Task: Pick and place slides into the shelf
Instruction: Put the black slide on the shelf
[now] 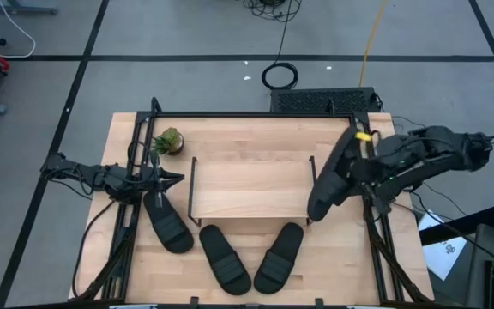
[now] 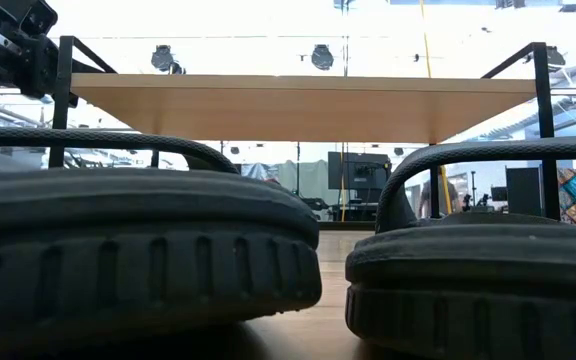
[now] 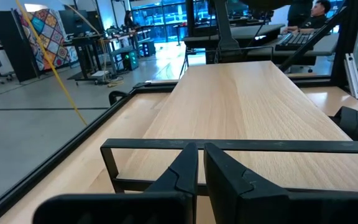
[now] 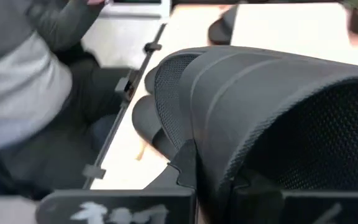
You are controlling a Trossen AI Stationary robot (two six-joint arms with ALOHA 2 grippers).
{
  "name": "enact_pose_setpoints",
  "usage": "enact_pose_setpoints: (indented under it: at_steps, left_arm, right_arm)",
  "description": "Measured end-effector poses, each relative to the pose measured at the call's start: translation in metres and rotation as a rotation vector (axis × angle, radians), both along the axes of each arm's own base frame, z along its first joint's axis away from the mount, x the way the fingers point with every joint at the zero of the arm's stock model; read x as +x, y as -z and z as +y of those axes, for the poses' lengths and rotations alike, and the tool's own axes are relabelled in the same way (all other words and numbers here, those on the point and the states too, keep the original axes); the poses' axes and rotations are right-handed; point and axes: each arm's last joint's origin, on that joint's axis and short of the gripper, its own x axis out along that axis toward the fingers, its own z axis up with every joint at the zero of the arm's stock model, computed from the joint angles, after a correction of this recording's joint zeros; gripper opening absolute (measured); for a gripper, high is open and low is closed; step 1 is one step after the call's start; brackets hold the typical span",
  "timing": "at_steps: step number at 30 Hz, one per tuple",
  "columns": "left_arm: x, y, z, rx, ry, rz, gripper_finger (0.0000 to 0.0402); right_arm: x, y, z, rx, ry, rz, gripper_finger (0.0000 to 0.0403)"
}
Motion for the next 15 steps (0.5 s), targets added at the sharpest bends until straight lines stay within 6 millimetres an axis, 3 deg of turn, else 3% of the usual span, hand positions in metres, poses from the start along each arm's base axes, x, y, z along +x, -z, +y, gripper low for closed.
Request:
enact_pose_setpoints:
  at_steps: [4,8,15]
  left_arm:
    - [0.0,0.0,0.0,-0.001,0.0,0.0,0.0031]
    - [0.0,0.0,0.0,-0.001,-0.001,0.0,0.0031]
    - [0.0,0.0,0.0,0.001,-0.001,0.002,0.0031]
  right_arm:
    - [0.027,-0.007,-0.001,-0.083,-0.056,0.018,0.0003]
    - [0.053,-0.014,-0.007,-0.138,-0.038,0.173,0.0003]
    - [0.087,-0.028,-0.031,-0.108,-0.023,0.327,0.0002]
